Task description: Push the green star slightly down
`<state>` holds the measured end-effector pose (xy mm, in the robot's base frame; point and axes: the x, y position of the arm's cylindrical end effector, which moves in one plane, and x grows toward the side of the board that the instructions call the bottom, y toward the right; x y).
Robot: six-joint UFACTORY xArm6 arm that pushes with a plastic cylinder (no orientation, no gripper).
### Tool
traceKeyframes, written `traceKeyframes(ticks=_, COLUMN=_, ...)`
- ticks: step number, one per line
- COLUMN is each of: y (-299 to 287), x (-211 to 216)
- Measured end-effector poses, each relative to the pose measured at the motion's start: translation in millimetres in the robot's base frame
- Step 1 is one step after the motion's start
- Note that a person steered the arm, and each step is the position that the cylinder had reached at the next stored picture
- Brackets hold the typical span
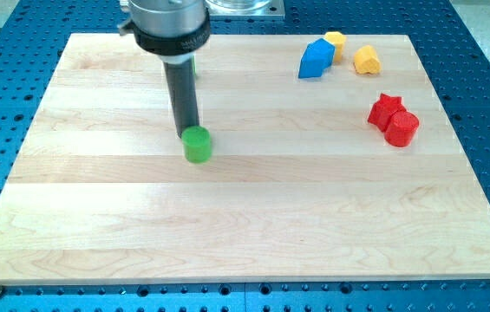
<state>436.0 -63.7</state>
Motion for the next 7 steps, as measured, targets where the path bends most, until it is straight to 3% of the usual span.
traceKeyframes(ticks=3, y=36.9, x=123.6)
traceKeyframes(ticks=4, y=27.8, x=74.4)
traceKeyframes(ticks=5, y=-59.1, x=10.4)
traceKeyframes(ticks=6, y=-97.8, x=-66.0)
traceKeyframes(ticks=7, y=-101.0, x=-136.1)
